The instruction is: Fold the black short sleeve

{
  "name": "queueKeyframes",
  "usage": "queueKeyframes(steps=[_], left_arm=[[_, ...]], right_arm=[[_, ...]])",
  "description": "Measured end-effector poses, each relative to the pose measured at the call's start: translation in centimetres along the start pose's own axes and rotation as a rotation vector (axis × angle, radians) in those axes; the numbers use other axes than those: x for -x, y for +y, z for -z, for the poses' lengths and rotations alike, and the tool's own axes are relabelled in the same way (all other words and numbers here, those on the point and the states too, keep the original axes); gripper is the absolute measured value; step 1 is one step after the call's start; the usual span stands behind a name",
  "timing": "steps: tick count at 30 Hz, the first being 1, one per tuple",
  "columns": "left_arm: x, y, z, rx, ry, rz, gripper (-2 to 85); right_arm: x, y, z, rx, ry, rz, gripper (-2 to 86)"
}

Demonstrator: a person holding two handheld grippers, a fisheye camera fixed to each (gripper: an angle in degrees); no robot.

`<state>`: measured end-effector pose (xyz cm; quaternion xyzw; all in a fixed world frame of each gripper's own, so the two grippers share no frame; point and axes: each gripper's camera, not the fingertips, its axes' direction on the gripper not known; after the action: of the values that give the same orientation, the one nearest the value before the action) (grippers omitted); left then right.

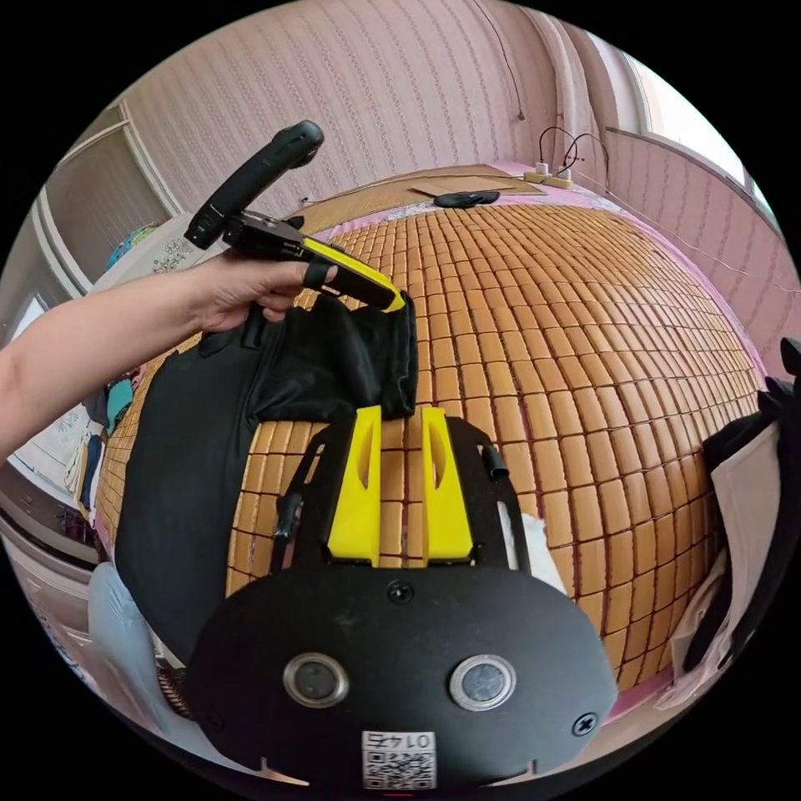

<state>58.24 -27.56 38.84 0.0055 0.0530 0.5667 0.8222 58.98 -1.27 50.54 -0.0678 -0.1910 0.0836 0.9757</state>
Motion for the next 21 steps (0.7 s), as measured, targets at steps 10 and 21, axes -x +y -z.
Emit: queueKeyframes(steps=[10,21], left_arm=[[-2.4,-4.8,0.1,-0.062,0.002,-0.064,-0.9],[-6.0,-7.6,-2.2,-0.070,0.006,-0.120,-1.0]], right_arm=[[-2.5,-1.3,-0.8,0.119,-0.114,0.001,0.9],[-9.3,-2.1,2.0,0.144,-0.273,-0.058,2.0]])
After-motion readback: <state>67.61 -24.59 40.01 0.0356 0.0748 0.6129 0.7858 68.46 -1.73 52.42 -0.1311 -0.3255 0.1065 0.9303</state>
